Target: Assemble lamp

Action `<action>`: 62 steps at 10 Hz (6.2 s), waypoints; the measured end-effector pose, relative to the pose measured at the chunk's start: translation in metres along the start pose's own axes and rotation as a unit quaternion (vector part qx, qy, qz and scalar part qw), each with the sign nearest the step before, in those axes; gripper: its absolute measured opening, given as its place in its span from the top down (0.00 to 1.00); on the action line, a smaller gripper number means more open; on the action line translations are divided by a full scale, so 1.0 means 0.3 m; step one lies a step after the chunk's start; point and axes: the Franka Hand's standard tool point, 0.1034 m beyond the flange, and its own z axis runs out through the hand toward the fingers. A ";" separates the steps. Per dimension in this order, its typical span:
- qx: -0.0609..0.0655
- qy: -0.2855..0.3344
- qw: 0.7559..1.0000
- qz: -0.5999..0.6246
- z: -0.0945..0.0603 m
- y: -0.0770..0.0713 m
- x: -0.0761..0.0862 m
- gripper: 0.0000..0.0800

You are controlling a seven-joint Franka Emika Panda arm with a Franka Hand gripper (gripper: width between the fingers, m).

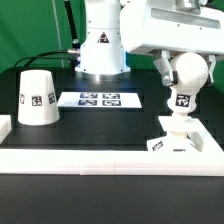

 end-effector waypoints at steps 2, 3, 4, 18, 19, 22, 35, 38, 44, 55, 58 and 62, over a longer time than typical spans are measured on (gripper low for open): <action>0.001 -0.003 1.000 0.000 0.011 -0.006 -0.015 0.28; 0.002 -0.005 1.000 0.001 0.019 -0.006 -0.029 0.28; -0.001 -0.001 1.000 0.001 0.021 -0.003 -0.030 0.28; -0.006 0.007 1.000 0.001 -0.042 0.018 0.014 0.13; -0.006 0.007 1.000 0.001 -0.051 0.024 0.018 0.13; -0.008 0.004 1.000 0.004 -0.042 0.043 0.002 0.13; 0.069 -0.165 0.984 0.027 -0.029 0.006 -0.020 0.13; 0.069 -0.165 0.984 0.027 -0.028 0.002 -0.018 0.13; 0.071 -0.181 0.980 0.032 -0.050 0.028 -0.085 0.13; 0.074 -0.190 0.978 0.035 -0.042 0.013 -0.116 0.28; 0.074 -0.190 0.978 0.035 -0.042 0.013 -0.116 0.28; 0.067 -0.184 0.979 0.056 -0.036 0.001 -0.102 0.28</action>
Offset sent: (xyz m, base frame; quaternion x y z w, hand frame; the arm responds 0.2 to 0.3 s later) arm -0.0090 -0.0023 -0.0099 0.0035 0.0101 0.0048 0.9999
